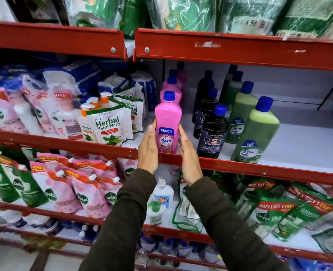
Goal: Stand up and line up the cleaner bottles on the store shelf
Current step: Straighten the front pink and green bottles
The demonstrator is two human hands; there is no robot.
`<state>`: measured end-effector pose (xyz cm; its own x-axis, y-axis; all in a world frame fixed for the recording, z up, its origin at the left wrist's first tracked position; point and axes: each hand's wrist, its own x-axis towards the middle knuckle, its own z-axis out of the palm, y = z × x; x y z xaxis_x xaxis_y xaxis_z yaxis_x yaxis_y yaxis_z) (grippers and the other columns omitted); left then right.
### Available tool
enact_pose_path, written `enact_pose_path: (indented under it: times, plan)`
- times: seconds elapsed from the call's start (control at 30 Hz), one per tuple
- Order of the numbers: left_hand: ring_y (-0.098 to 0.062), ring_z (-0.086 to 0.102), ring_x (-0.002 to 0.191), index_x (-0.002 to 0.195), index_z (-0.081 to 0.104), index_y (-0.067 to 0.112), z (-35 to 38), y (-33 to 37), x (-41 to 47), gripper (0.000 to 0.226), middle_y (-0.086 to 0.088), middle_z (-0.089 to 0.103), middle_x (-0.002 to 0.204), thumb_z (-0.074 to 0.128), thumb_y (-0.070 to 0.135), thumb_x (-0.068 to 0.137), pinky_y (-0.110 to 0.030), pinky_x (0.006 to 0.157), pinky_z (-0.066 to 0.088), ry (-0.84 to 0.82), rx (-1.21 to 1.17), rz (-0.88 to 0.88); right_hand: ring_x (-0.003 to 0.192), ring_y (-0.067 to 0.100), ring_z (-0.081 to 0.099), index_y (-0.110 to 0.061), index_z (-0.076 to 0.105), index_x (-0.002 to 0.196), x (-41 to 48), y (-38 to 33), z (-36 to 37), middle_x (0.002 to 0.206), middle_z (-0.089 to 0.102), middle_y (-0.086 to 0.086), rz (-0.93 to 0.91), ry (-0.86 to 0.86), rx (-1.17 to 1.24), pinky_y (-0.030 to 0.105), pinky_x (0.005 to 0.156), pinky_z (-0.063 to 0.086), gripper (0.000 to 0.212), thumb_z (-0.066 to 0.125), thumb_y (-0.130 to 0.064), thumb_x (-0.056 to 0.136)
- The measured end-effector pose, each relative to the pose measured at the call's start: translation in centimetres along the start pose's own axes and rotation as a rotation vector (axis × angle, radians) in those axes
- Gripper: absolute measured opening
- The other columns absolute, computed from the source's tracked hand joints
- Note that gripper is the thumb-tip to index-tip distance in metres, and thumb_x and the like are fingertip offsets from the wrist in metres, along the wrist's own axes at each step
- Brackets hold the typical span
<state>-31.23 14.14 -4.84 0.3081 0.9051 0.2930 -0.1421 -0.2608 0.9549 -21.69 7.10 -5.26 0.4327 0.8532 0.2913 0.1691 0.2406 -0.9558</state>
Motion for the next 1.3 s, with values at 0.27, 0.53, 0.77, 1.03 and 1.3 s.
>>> enact_pose_path:
  times: [0.27, 0.53, 0.77, 1.03, 1.3]
  plan:
    - [-0.007, 0.053, 0.127, 0.138, 0.049, 0.038, 4.9, -0.3, -3.4, 0.042, 0.01, 0.057, 0.134, 0.029, 0.044, 0.101, -0.02, 0.105, 0.042, 0.312, -0.06, 0.31, 0.142, 0.008, 0.041, -0.04, 0.051, 0.135, -2.9, 0.9, -4.0, 0.146, 0.049, -0.01, -0.251, 0.577, 0.092, 0.019, 0.115, 0.034, 0.04, 0.035, -0.049, 0.099]
    - [0.009, 0.027, 0.139, 0.152, 0.03, 0.025, 11.5, -0.6, -4.0, 0.048, 0.016, 0.033, 0.154, 0.027, 0.035, 0.106, -0.005, 0.115, 0.018, -0.138, 0.015, 0.004, 0.149, 0.012, 0.037, -0.02, 0.037, 0.155, -0.9, 1.9, -7.2, 0.159, 0.044, 0.0, -0.01, 0.374, 0.222, 0.045, 0.127, 0.023, 0.057, 0.032, -0.044, 0.104]
    - [0.002, 0.025, 0.141, 0.152, 0.029, 0.03, 12.4, 0.3, -5.0, 0.05, 0.008, 0.032, 0.159, 0.032, 0.042, 0.104, -0.02, 0.115, 0.015, 0.054, 0.105, 0.028, 0.148, 0.003, 0.034, -0.031, 0.039, 0.15, -3.3, 1.1, -9.1, 0.16, 0.039, -0.01, -0.074, 0.379, 0.114, 0.037, 0.125, 0.026, 0.062, 0.035, -0.057, 0.094]
    - [-0.005, 0.042, 0.14, 0.145, 0.044, 0.025, 19.3, 0.9, -6.7, 0.045, 0.004, 0.049, 0.15, 0.038, 0.036, 0.102, -0.024, 0.116, 0.033, -0.099, -0.04, 0.158, 0.142, 0.003, 0.032, -0.023, 0.038, 0.151, -2.9, -0.1, -19.4, 0.159, 0.034, -0.003, -0.06, 0.584, 0.089, 0.023, 0.117, 0.027, 0.048, 0.036, -0.037, 0.104]
    - [-0.009, 0.023, 0.15, 0.155, 0.026, 0.021, 22.1, 0.1, -5.7, 0.057, 0.003, 0.028, 0.163, 0.025, 0.045, 0.104, -0.023, 0.121, 0.013, -0.282, 0.086, -0.088, 0.15, 0.012, 0.033, -0.025, 0.027, 0.157, -2.4, 0.7, -21.2, 0.162, 0.036, -0.004, 0.077, 0.254, -0.011, 0.043, 0.126, 0.024, 0.074, 0.035, -0.059, 0.092]
